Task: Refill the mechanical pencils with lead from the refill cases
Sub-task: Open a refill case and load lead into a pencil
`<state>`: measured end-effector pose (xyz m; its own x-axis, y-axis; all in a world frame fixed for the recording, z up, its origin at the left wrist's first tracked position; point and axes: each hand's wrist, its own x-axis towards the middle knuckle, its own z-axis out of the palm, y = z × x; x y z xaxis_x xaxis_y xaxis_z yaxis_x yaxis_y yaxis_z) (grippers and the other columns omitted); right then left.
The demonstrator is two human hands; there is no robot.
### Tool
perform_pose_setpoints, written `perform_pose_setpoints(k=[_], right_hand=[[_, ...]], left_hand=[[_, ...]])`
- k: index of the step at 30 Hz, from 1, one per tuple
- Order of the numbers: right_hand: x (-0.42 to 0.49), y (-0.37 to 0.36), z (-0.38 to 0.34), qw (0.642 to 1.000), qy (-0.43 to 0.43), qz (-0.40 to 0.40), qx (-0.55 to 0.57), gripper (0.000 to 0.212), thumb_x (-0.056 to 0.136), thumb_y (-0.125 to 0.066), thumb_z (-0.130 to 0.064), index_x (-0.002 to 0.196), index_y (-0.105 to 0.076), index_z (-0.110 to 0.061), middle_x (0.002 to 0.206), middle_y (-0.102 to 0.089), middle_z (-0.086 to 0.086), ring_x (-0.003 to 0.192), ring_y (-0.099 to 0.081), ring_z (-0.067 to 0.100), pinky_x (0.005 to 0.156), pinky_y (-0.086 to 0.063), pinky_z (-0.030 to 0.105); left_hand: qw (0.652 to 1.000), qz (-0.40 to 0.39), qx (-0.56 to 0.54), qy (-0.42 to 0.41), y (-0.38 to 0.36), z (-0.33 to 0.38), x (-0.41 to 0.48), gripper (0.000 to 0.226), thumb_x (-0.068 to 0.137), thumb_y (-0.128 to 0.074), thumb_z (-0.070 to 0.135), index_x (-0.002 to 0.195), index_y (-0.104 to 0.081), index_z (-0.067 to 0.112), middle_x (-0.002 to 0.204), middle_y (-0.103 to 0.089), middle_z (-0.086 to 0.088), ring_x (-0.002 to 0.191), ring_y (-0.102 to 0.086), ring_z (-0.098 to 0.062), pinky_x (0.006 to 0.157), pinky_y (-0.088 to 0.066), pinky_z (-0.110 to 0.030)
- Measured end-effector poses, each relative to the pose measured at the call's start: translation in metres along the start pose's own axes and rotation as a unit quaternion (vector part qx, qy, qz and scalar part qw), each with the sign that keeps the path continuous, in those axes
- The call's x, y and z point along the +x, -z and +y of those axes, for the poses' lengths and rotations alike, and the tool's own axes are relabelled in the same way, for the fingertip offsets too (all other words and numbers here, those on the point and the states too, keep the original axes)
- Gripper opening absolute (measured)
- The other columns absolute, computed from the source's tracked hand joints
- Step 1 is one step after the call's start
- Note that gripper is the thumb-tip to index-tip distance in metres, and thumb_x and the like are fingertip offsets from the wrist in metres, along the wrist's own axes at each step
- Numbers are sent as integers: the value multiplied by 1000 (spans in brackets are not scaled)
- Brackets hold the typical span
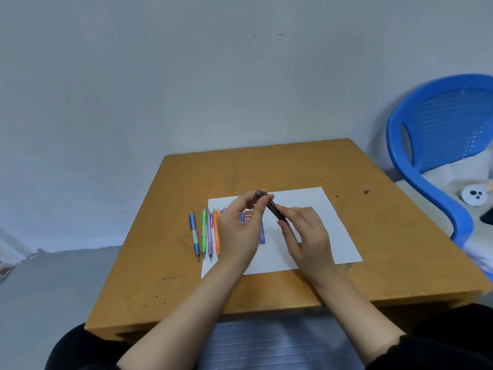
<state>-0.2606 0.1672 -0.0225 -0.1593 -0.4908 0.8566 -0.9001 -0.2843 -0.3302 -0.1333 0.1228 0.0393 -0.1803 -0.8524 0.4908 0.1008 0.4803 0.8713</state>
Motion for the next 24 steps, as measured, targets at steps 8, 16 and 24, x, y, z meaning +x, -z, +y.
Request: perform_pose_setpoints(k=[8, 16, 24], right_hand=[[-3, -1, 6, 998, -39, -43, -19, 35, 98, -44, -24, 117, -66, -4, 94, -68, 9, 88, -55, 13, 71, -50, 23], [4, 1, 4, 992, -123, -23, -20, 29, 91, -50, -13, 113, -68, -5, 93, -67, 7, 88, -54, 13, 76, -41, 14], [7, -3, 16, 927, -329, -179, -25, 35, 91, -56, -12, 126, -59, -15, 116, -55, 4, 114, -47, 19, 86, -31, 17]], left_hand=[[995, 47, 24, -83, 13, -3, 9, 20, 91, -61, 24, 109, -65, 32, 99, -69, 3, 94, -66, -15, 79, -54, -31], [976, 14, 127, -175, 41, -30, 13, 31, 88, -64, 9, 119, -63, 9, 93, -61, 0, 91, -59, 1, 78, -48, -15], [936, -41, 256, -240, 58, -69, 3, 29, 94, -57, 32, 112, -70, 13, 90, -61, -3, 78, -54, -4, 64, -48, -14]])
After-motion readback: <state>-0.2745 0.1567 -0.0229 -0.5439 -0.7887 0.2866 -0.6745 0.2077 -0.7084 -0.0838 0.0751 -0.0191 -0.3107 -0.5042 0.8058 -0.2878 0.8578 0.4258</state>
